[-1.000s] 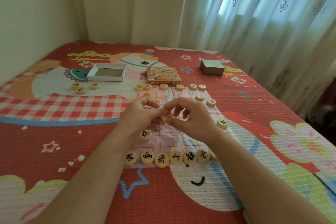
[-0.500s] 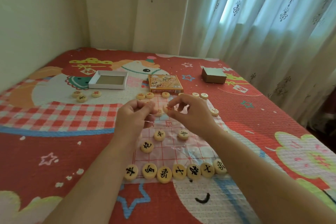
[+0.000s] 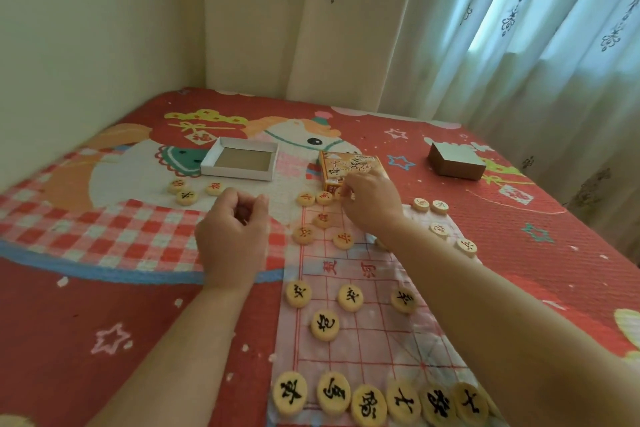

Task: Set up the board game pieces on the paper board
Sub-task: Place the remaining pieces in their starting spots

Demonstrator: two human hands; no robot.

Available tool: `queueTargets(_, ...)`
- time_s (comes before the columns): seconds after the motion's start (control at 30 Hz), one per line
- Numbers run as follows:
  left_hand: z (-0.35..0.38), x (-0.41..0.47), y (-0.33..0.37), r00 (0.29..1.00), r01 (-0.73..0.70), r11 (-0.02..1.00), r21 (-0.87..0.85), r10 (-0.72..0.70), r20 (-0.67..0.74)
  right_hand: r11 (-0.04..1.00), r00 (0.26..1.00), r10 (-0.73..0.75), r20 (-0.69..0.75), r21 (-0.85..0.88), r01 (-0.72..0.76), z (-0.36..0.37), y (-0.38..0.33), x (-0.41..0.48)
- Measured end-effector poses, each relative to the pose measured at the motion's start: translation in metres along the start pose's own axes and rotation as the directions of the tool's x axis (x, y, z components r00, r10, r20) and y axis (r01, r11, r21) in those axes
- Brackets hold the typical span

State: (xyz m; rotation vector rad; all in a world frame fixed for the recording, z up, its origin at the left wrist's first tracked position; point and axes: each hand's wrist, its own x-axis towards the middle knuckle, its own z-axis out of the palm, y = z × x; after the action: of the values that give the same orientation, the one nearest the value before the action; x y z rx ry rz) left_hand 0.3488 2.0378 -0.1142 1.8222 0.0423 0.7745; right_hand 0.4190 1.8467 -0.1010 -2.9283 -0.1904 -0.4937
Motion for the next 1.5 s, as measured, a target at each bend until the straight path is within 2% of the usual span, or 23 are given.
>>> queueTargets(0.3, 0.004, 0.001, -0.008, 0.999, 0.031, 1.0, 0.002, -0.031, 0.019, 0.997, 0.995, -0.044, 0.091, -0.062, 0.049, 0.001, 0.004, 0.002)
queueTargets(0.53, -0.005, 0.014, -0.011, 0.99, 0.138, 0.99, -0.03, -0.139, -0.032, 0.996, 0.999, -0.017, -0.029, 0.085, 0.019, -0.015, -0.001, 0.004)
queueTargets(0.6, -0.017, 0.03, -0.016, 0.99, 0.139, 0.989, 0.044, -0.137, -0.041, 0.989, 0.999, -0.011, -0.042, 0.146, 0.017, -0.024, -0.01, 0.008)
queueTargets(0.7, -0.039, 0.061, -0.034, 0.981, 0.195, 0.943, 0.271, -0.191, -0.042, 0.968, 0.999, -0.042, -0.026, 0.248, 0.047, -0.028, -0.034, 0.014)
queueTargets(0.8, -0.056, 0.084, -0.055, 0.965, 0.227, 0.843, 0.487, -0.262, 0.004, 0.954, 0.979, -0.177, 0.102, 0.261, 0.146, -0.013, -0.068, 0.025)
queueTargets(0.9, -0.053, 0.097, -0.064, 0.955, 0.178, 0.796, 0.579, -0.282, 0.094, 0.957, 0.938, -0.264, 0.226, 0.18, 0.226, 0.008, -0.104, 0.041)
queueTargets(1.03, -0.046, 0.107, -0.07, 0.931, 0.029, 0.73, 0.683, -0.269, 0.247, 0.955, 0.93, -0.269, 0.252, 0.198, 0.223, 0.032, -0.143, 0.058)
queueTargets(1.1, -0.047, 0.107, -0.074, 0.921, -0.018, 0.71, 0.704, -0.262, 0.288, 0.954, 0.922, -0.268, 0.279, 0.208, 0.214, 0.041, -0.155, 0.066)
queueTargets(1.17, -0.048, 0.107, -0.075, 0.92, -0.03, 0.718, 0.696, -0.253, 0.301, 0.955, 0.898, -0.294, 0.326, 0.142, 0.261, 0.047, -0.161, 0.071)
queueTargets(1.23, -0.049, 0.107, -0.074, 0.922, -0.003, 0.744, 0.668, -0.258, 0.29, 0.949, 0.898, -0.314, 0.308, 0.116, 0.292, 0.05, -0.159, 0.074)
queueTargets(1.33, -0.055, 0.109, -0.073, 0.913, 0.044, 0.806, 0.591, -0.273, 0.305, 0.939, 0.922, -0.312, 0.23, 0.22, 0.263, 0.05, -0.157, 0.075)
queueTargets(1.43, -0.063, 0.111, -0.067, 0.875, -0.031, 0.831, 0.556, -0.246, 0.417, 0.898, 0.945, -0.306, 0.112, 0.363, 0.248, 0.046, -0.167, 0.073)
queueTargets(1.5, -0.064, 0.115, -0.065, 0.846, -0.104, 0.804, 0.586, -0.239, 0.478, 0.88, 0.934, -0.34, 0.111, 0.387, 0.275, 0.045, -0.176, 0.069)
